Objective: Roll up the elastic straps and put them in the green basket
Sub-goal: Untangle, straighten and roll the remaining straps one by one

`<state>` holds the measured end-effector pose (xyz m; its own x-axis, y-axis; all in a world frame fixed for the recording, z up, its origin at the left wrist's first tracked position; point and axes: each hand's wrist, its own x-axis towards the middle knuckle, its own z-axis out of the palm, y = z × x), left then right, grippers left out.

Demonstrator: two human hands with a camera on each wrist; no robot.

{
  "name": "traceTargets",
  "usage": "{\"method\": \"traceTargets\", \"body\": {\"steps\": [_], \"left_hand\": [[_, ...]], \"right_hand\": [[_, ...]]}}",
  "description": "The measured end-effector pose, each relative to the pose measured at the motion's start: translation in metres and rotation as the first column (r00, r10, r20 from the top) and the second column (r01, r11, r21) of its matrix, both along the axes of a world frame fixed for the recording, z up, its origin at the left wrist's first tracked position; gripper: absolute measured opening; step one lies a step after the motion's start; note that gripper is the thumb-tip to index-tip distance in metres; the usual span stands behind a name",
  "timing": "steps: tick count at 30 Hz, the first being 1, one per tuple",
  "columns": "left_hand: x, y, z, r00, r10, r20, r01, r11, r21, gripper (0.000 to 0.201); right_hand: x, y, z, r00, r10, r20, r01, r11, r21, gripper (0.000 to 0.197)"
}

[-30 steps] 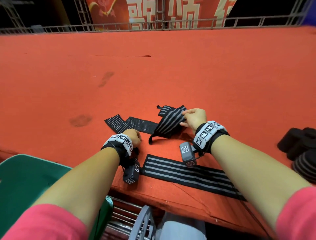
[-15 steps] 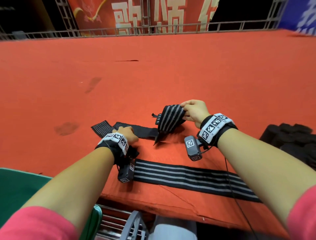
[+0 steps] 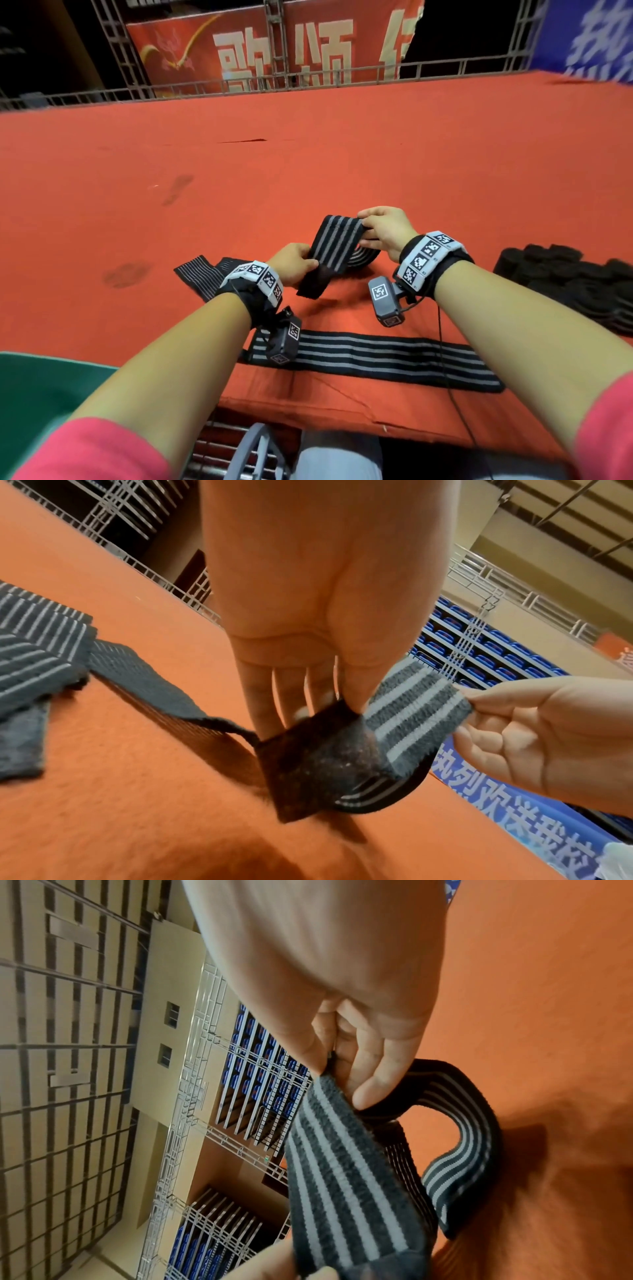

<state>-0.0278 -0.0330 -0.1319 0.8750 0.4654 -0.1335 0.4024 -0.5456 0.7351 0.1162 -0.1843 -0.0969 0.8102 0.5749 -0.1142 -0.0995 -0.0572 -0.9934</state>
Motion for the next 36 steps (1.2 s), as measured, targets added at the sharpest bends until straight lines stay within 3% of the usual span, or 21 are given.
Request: {"method": "traceTargets", "body": {"steps": [7, 12, 14, 20, 24, 31, 33, 36], "left_hand": [[0.001, -0.05, 0.038, 0.988, 0.01, 0.152, 0.013, 0.988, -0.153, 0.022], [-0.005, -0.093, 0.067, 0.974, 0.051, 0.222, -0.016, 0.987, -0.16, 0.015], [-0.009, -0.111, 0.075, 0.966, 0.066, 0.25, -0.021, 0.983, -0.181, 0.01], [-0.024, -0.165, 0.081, 0.949, 0.083, 0.303, -0.014, 0.975, -0.224, 0.009], [-0.03, -0.192, 0.075, 0.95, 0.071, 0.305, 0.002, 0.973, -0.23, 0.018], [-0.027, -0.212, 0.075, 0.967, -0.008, 0.255, 0.084, 0.954, -0.288, 0.02], [-0.022, -0.211, 0.076, 0.967, -0.03, 0.252, 0.118, 0.933, -0.341, 0.016], [-0.015, -0.201, 0.074, 0.967, -0.048, 0.251, 0.136, 0.927, -0.349, 0.027]], "right_hand": [[-0.02, -0.042, 0.023, 0.979, 0.169, 0.118, -0.156, 0.982, -0.108, 0.036], [-0.046, -0.081, 0.047, 0.929, 0.292, 0.229, -0.242, 0.944, -0.223, 0.028], [-0.058, -0.1, 0.054, 0.91, 0.321, 0.262, -0.257, 0.933, -0.251, 0.034], [-0.086, -0.158, 0.059, 0.868, 0.406, 0.287, -0.301, 0.888, -0.347, 0.063], [-0.099, -0.182, 0.05, 0.841, 0.444, 0.307, -0.281, 0.846, -0.454, 0.065], [-0.092, -0.187, 0.039, 0.842, 0.397, 0.366, -0.209, 0.865, -0.456, 0.051], [-0.085, -0.18, 0.037, 0.834, 0.367, 0.411, -0.16, 0.875, -0.457, 0.035], [-0.07, -0.17, 0.034, 0.853, 0.22, 0.473, -0.007, 0.911, -0.412, 0.009]]}}
